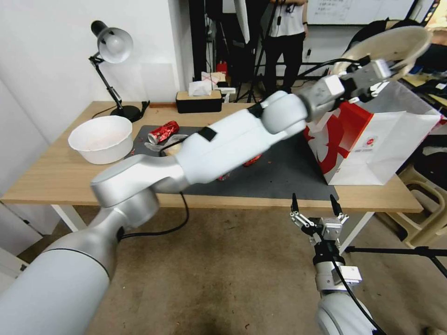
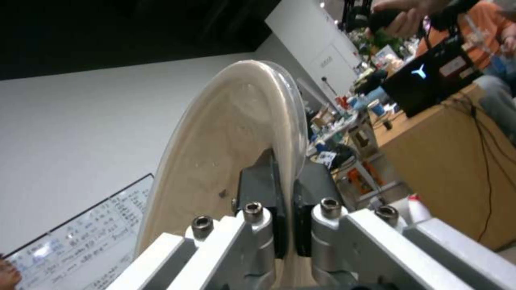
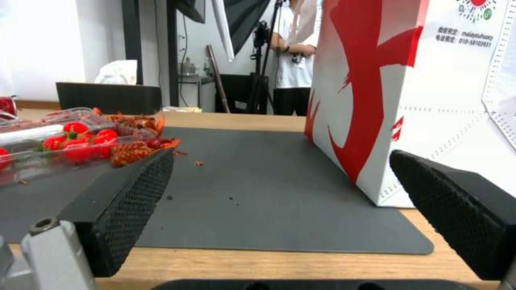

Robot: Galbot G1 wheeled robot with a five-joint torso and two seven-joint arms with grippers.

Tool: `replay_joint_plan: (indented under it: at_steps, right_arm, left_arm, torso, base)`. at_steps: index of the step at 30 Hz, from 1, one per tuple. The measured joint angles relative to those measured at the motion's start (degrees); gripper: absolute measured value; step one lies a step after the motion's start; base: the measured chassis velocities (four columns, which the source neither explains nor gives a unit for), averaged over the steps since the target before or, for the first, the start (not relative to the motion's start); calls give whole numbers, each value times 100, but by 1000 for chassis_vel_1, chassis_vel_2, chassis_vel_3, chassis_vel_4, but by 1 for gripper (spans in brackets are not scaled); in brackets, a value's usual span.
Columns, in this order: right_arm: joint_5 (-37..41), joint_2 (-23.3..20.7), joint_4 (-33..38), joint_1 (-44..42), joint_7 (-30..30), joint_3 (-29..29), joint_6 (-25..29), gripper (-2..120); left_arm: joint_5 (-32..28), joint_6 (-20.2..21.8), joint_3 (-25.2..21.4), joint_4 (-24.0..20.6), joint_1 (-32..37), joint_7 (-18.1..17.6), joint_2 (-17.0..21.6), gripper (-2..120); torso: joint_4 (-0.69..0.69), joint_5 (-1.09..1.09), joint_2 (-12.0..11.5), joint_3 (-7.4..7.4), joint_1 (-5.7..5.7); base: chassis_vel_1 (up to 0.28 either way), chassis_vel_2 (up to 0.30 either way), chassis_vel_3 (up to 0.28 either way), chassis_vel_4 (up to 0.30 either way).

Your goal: Pick up the trash from the table and place it into the takeout bag.

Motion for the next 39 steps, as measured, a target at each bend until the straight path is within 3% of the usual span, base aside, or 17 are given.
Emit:
replay_joint_plan:
  at_steps: [5,10,28,30,32,34,39]
  right_arm:
    - [-1,12,-38,6,5,-7,6,100]
    - [-15,27,-44,46,6,-38,8,100]
    - [-40,24,-15,83,1,-137,9,100]
    - [-45,23,-6,81,0,-138,9,100]
    - [-47,23,2,75,0,-138,9,100]
    - [-55,33,28,49,-2,-137,10,100]
    - [-71,50,52,21,-1,-133,15,100]
  left_arm:
    - [-137,38,16,-80,-34,-8,8,1]
    - [-825,-24,289,-278,-53,115,20,1]
    - [-858,-74,425,-23,28,38,44,1]
    - [-882,-51,434,-18,43,-40,45,13]
    - [-883,-36,437,-21,50,-62,45,13]
    - [-888,4,438,-65,68,-155,46,27]
    - [-891,39,438,-124,70,-261,47,40]
  torso:
    - [2,-2,0,0,0]
    - [0,-1,0,0,0]
    - [1,-2,0,0,0]
    - [1,-2,0,0,0]
    - [1,-2,0,0,0]
    - [1,-2,0,0,0]
    - [1,-2,0,0,0]
  base:
    - [0,0,0,0]
    - [0,0,0,0]
    - [0,0,0,0]
    - [0,0,0,0]
    - [0,0,0,0]
    - [0,0,0,0]
    - [0,0,0,0]
